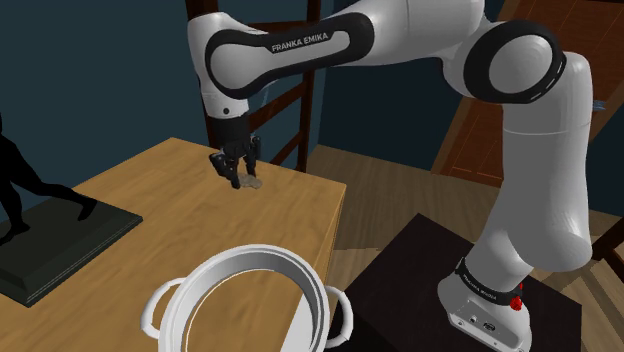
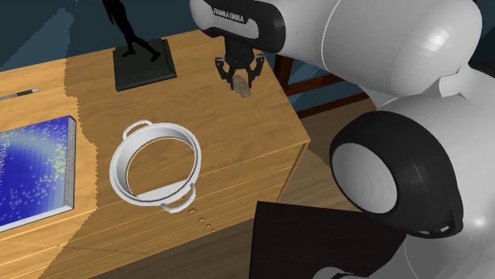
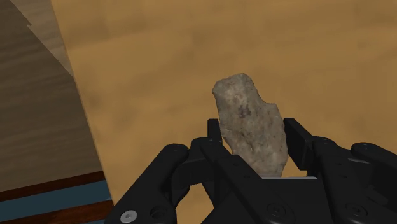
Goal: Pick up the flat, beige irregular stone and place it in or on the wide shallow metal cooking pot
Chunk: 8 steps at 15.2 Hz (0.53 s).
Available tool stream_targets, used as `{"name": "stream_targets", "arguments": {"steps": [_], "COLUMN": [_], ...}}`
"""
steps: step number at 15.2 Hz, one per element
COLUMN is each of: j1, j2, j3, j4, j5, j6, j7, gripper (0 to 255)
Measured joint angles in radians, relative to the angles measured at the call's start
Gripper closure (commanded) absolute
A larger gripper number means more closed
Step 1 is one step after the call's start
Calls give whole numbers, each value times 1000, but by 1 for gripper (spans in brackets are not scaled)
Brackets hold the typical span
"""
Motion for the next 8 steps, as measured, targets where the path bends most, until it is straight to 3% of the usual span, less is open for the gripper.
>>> {"name": "stream_targets", "arguments": {"steps": [8], "j1": [3], "j2": [-12], "j3": [3], "j4": [89], "j5": [3], "j6": [-100], "j7": [1], "gripper": [255]}}
